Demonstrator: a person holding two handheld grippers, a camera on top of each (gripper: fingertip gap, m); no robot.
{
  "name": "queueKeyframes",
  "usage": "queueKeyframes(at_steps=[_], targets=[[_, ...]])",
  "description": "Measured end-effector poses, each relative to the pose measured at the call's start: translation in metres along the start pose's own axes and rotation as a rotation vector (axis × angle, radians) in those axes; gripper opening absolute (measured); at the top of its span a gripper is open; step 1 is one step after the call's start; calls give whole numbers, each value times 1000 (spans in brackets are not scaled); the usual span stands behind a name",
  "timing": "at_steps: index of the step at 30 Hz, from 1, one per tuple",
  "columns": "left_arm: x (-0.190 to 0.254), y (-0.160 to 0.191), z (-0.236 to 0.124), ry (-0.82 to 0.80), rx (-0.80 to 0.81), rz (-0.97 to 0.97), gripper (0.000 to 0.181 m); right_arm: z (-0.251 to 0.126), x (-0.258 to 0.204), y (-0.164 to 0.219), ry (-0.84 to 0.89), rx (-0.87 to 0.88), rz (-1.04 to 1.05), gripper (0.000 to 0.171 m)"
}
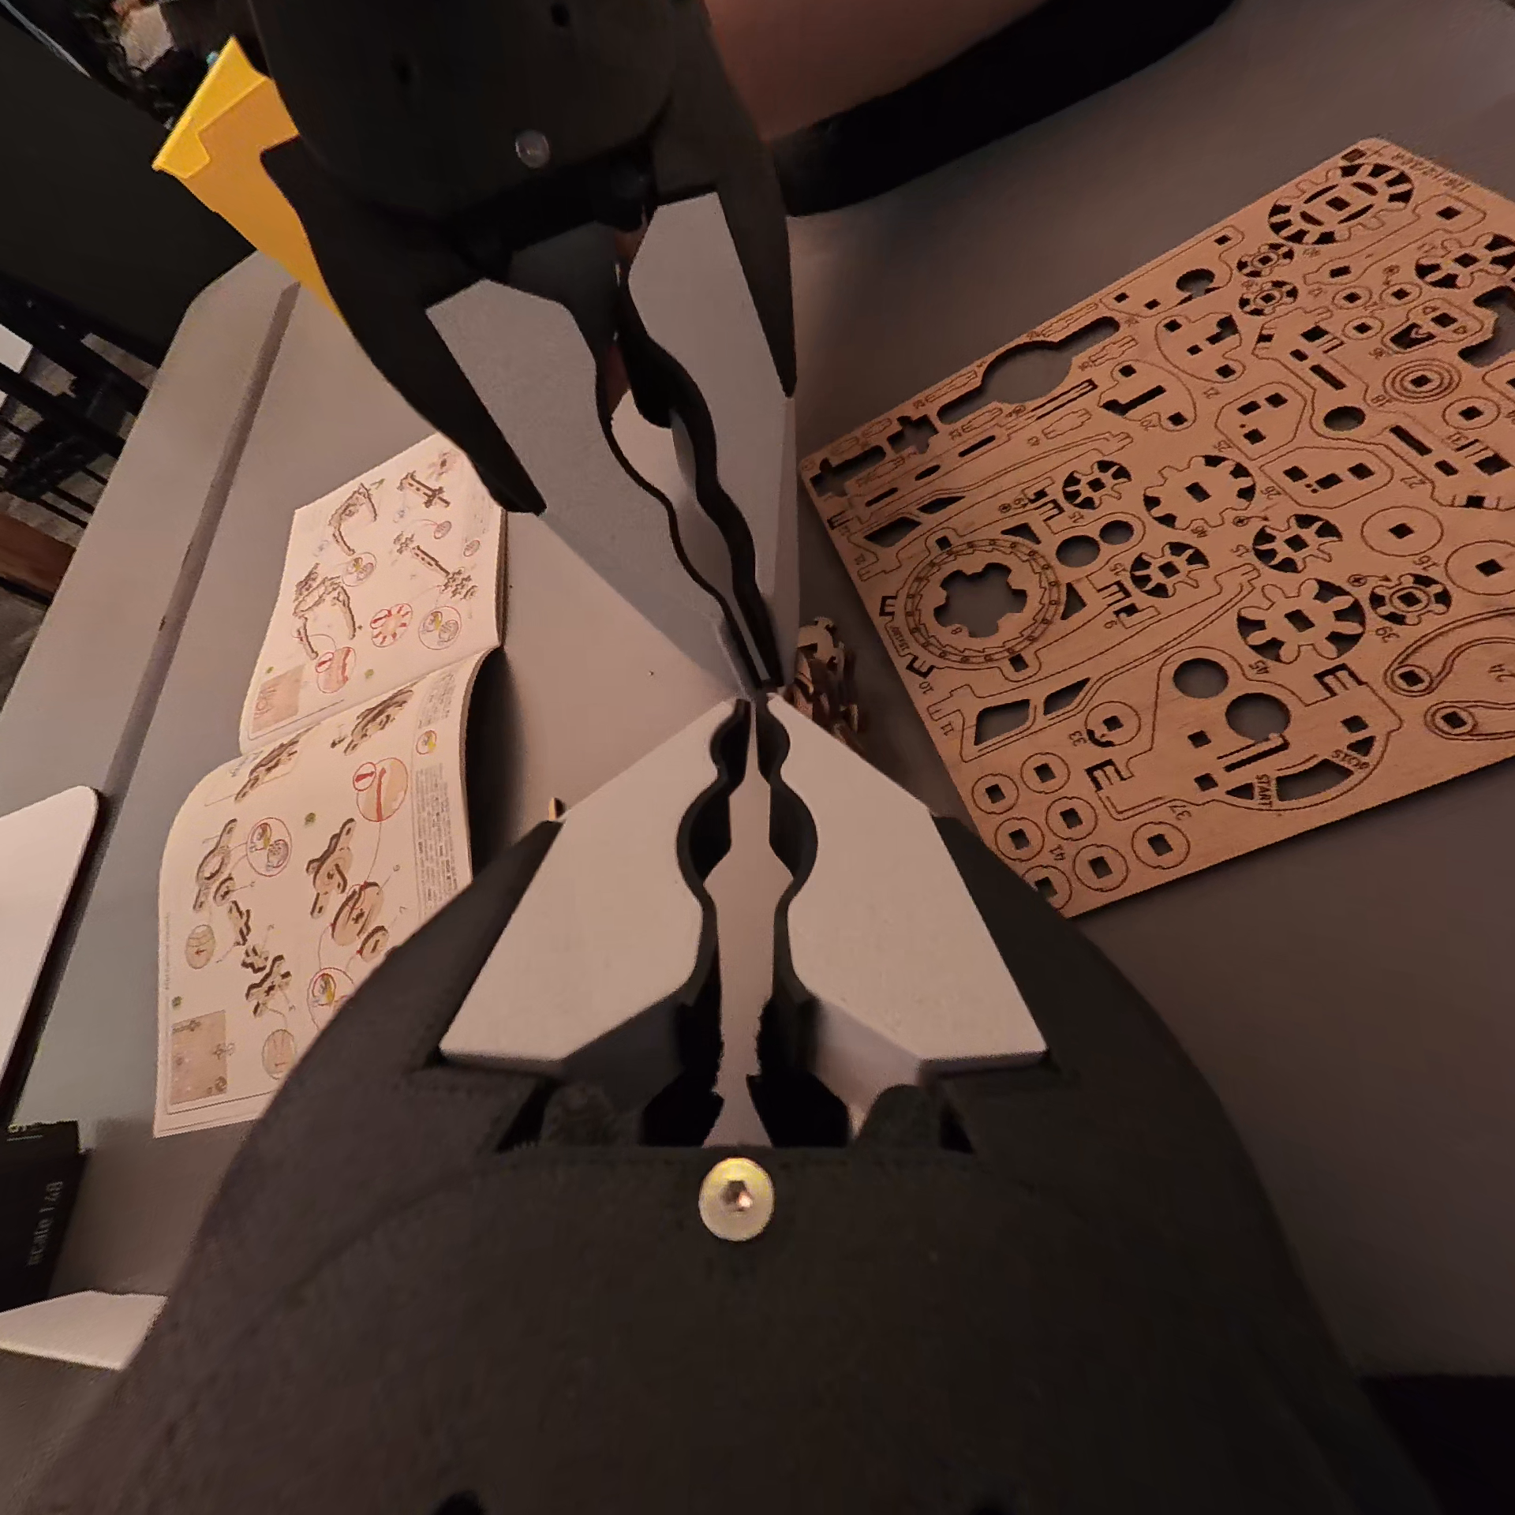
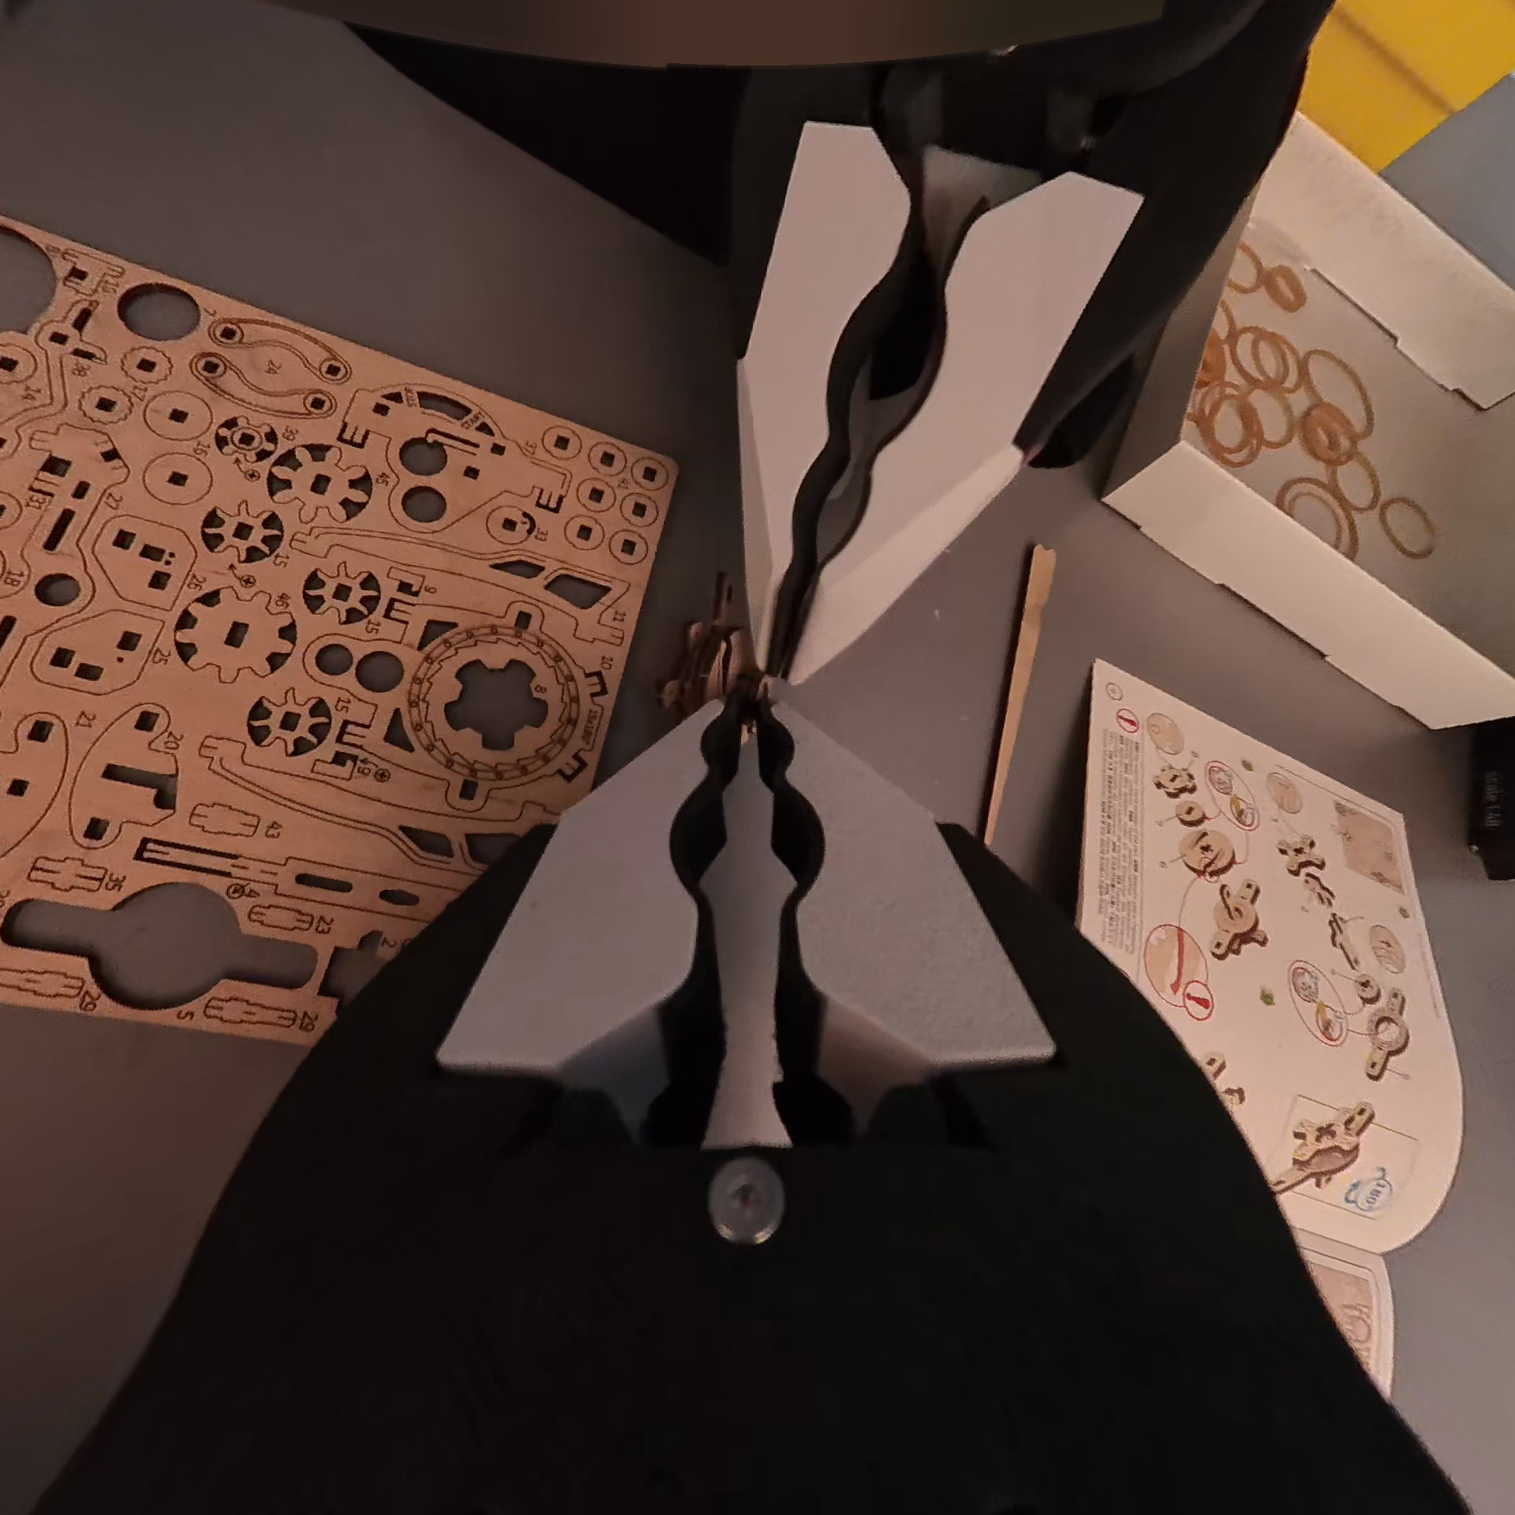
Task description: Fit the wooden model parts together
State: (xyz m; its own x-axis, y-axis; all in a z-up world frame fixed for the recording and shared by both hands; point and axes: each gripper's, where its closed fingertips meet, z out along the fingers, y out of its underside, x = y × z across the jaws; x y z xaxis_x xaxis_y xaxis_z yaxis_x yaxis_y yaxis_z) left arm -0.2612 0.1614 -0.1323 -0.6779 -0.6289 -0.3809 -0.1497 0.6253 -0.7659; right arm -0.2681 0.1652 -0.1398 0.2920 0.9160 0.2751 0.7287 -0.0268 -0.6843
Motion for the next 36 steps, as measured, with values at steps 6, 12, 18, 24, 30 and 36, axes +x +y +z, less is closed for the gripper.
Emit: queueKeyframes(at_steps=[6,12,18,24,30,36], targets=[[-2,9,2,14,-33,-73,4,0,-1,0,4,2,-6,3],[-1,3,-5,80,28,-160,16,-1,0,1,6,6,3,3],[4,9,0,49,-26,-51,3,-1,0,0,8,15,-10,3],[5,8,0,50,-32,-29,0,-1,4,-1,28,23,-4,11],[5,8,2,28,-47,-2,0,-1,-1,1,-46,5,85,5],[3,10,5,7,-70,-15,0,-1,3,5,-80,12,221,9]])
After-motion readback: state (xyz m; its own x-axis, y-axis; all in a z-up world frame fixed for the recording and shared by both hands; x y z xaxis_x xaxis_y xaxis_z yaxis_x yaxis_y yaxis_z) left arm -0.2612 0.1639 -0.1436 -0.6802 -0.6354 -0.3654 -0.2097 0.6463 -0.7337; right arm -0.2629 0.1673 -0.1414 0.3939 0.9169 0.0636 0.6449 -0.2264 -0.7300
